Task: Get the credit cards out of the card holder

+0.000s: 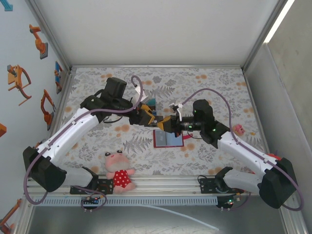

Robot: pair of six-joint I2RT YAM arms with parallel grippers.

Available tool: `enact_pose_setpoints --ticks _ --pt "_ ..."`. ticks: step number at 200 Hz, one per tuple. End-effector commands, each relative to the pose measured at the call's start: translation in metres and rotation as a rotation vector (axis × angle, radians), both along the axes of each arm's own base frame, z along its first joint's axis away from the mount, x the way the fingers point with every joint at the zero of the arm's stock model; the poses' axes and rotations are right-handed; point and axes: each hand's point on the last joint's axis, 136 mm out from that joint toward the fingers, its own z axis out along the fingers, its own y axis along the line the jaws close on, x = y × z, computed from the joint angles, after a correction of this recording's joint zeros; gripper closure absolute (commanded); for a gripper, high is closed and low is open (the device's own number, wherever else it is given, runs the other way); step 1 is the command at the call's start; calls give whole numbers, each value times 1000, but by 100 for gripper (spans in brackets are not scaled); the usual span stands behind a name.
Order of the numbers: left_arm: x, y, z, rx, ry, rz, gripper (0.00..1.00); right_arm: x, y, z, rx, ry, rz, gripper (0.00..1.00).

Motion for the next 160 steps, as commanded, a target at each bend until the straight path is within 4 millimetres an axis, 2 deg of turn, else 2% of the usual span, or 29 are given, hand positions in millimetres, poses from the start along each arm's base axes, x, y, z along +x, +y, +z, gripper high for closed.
enact_pose_setpoints --ticks 1,26,46,58,69,84,103,111,152,160 --pt "-13 -3 0 2 6 -97 60 1 3 17 20 -52 12 99" --pt "-16 -5 -6 18 24 -137 61 2 4 16 17 -54 12 99" --pt "-14 -6 -9 26 28 -145 81 3 5 15 13 -53 10 99" --pt "-12 -7 -10 27 23 -147 89 4 5 13 6 -52 6 99" --pt "-10 -7 -10 29 17 -150 94 6 4 11 -6 -52 -4 95" --pt "-4 -7 -13 42 -3 -140 97 10 2 7 -33 -58 -35 85" --pt "10 -3 -24 92 -65 -101 100 22 -6 0 -87 -72 -118 59" --pt "16 -1 -30 119 -105 -96 100 26 -10 -2 -110 -80 -158 51" --pt "53 7 -56 209 -312 -70 100 51 -34 -9 -203 -107 -364 39" --pt "60 8 -60 219 -349 -77 100 56 -40 -11 -219 -107 -408 26"
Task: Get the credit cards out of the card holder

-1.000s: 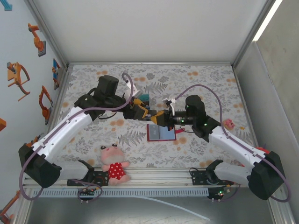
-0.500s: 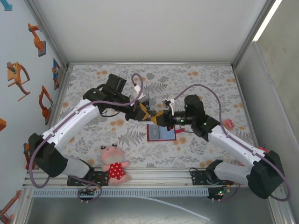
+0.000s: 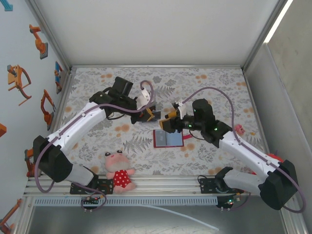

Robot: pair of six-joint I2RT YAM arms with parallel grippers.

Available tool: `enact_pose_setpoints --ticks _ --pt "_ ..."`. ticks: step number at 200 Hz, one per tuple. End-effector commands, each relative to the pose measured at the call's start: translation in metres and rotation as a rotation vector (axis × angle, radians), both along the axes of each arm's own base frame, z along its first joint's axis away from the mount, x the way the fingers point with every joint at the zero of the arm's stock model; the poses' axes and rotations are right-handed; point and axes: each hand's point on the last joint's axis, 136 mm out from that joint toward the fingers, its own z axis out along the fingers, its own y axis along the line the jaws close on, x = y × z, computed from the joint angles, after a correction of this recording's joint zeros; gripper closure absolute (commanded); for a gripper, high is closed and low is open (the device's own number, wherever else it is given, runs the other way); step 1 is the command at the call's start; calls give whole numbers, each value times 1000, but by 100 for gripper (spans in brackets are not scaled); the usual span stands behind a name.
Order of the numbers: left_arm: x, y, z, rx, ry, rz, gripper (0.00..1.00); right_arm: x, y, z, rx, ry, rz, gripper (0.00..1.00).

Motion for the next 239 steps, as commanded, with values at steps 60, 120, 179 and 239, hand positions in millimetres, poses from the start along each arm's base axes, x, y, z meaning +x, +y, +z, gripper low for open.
enact_pose_setpoints --ticks 60,120,179,239 --pt "80 10 -49 60 -279 -30 100 41 -53 -5 -165 -46 -383 21" --pt "110 10 -74 58 -238 -48 100 46 -64 -7 -188 -47 -454 21" --pt "127 11 -96 92 -203 -54 100 48 -69 -7 -194 -46 -488 21" --pt "133 8 -116 123 -151 -71 100 48 -70 -8 -194 -45 -489 21"
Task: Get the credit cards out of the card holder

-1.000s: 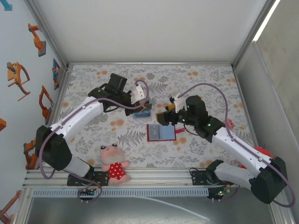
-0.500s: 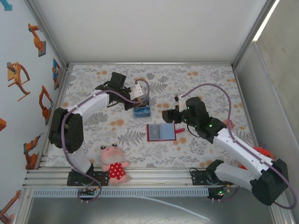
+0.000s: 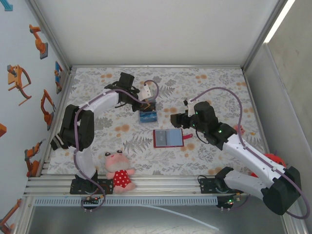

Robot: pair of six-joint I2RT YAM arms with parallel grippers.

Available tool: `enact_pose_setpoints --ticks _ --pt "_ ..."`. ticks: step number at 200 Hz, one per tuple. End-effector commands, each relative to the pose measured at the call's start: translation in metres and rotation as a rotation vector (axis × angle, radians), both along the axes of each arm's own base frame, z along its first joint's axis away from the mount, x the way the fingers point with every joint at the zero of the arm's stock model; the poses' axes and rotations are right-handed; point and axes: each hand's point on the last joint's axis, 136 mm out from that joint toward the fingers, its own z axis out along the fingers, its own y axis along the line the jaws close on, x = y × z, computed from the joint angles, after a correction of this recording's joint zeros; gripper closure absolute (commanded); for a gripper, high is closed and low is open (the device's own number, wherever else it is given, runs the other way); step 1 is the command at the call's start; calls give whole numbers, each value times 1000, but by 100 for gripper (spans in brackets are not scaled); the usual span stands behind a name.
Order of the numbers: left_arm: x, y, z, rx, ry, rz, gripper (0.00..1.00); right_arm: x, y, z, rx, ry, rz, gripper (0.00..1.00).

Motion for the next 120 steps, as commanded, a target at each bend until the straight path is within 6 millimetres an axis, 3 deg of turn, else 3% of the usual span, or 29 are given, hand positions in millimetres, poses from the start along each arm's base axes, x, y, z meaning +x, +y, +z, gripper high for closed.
enact_pose_setpoints --ticks 1,79,120 --pt "-2 -1 -2 -4 23 -37 100 2 -2 19 28 -35 -19 21" --pt "4 -4 -18 19 63 -39 98 1 -2 19 30 -34 -15 21" --pt "8 0 -21 54 108 -5 82 0 0 18 31 -29 -8 21"
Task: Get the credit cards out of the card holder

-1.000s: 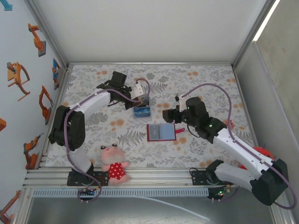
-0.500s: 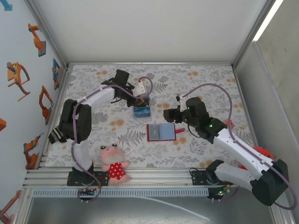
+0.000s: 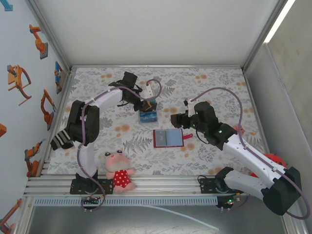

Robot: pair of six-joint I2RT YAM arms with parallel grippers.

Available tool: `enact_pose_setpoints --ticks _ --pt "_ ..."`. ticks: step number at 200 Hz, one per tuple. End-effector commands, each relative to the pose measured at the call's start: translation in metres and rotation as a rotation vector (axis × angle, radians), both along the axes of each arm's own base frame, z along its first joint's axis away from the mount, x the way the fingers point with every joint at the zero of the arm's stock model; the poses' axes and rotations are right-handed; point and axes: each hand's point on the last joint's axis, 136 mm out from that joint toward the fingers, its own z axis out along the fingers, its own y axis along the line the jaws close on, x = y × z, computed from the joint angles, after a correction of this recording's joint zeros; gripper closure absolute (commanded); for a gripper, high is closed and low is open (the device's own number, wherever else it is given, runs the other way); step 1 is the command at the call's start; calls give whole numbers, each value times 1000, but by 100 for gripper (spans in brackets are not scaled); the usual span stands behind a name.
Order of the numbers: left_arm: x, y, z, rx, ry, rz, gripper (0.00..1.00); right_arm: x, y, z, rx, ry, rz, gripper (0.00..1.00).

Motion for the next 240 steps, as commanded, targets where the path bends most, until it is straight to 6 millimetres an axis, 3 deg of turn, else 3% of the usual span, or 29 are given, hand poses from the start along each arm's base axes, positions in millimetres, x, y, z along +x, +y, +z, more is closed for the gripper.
enact_pose_setpoints --ticks 1,51,101,125,159,174,196,204,209,240 --pt "0 5 -1 19 38 7 82 1 0 18 32 -31 -9 21" --pt "4 7 10 16 4 27 75 4 5 14 27 -14 3 22" --pt "-1 10 57 -65 -90 85 73 8 7 0 -1 51 -16 26" --pt "-5 17 84 -131 -166 167 55 9 7 -12 -14 104 -32 29" --pt "-19 37 119 -258 -238 360 50 8 7 -36 -30 202 -73 33" --pt "-27 49 134 -342 -263 466 28 4 8 -46 -53 250 -87 35" --pt "-44 64 146 -469 -255 585 24 -4 12 -61 -113 301 -94 38" --pt "-51 68 150 -517 -243 616 13 -7 15 -66 -135 318 -92 39" --pt "-54 71 151 -540 -237 637 0 -10 17 -69 -149 326 -89 40" --pt "-70 90 145 -609 -180 764 3 -22 40 -87 -227 374 -49 51"
